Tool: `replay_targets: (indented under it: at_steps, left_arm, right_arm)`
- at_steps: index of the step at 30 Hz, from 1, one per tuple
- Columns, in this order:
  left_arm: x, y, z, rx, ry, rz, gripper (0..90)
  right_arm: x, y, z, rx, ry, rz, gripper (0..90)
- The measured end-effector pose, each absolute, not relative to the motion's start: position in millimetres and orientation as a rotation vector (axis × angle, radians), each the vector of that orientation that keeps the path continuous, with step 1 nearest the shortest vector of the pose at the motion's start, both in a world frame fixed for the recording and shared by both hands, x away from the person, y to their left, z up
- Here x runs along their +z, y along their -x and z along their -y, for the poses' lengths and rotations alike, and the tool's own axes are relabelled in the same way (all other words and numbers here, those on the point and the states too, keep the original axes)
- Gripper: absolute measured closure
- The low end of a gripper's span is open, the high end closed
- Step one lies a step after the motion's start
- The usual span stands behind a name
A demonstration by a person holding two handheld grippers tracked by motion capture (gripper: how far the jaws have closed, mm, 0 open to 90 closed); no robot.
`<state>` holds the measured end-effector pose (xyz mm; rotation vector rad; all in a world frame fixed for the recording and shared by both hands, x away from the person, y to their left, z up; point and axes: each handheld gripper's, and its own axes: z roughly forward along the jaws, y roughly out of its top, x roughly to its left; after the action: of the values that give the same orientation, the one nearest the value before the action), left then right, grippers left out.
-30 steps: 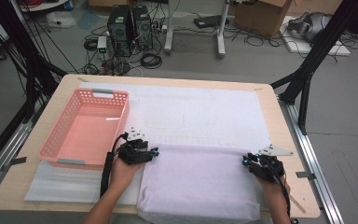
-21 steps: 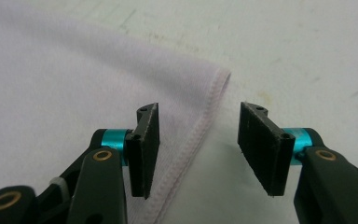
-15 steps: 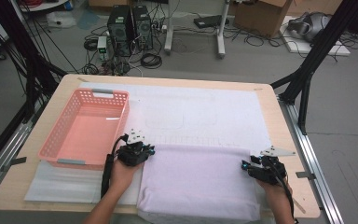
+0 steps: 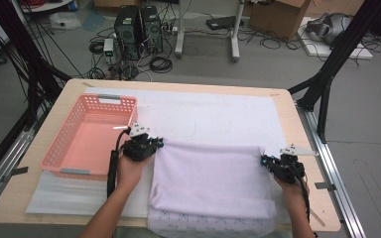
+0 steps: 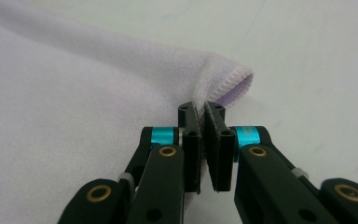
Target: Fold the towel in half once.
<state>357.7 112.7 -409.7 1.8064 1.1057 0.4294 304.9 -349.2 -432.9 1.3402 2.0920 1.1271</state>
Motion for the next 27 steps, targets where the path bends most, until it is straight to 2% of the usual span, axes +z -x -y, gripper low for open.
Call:
replay_targets:
  at_steps: [8, 13, 22, 27]
  left_arm:
    - [-394.7, -394.4, -101.3, 0.456, -1.749, -1.166, 85.6]
    - [-388.1, -416.8, -103.0, 0.434, -1.72, -1.21, 85.6]
    - [-371.1, -453.1, -97.2, 0.477, -1.723, -1.2, 85.6]
    - [-375.0, -462.7, -99.5, 0.453, -1.701, -1.228, 85.5]
  right_arm:
    - [-405.6, -350.0, 356.1, 1.138, -1.335, -2.024, 85.7]
    - [-401.1, -370.9, 355.2, 1.145, -1.334, -1.997, 85.6]
    - [-396.0, -404.6, 352.1, 1.137, -1.357, -1.924, 85.6]
    - [-394.9, -418.8, 349.6, 1.131, -1.387, -1.899, 85.6]
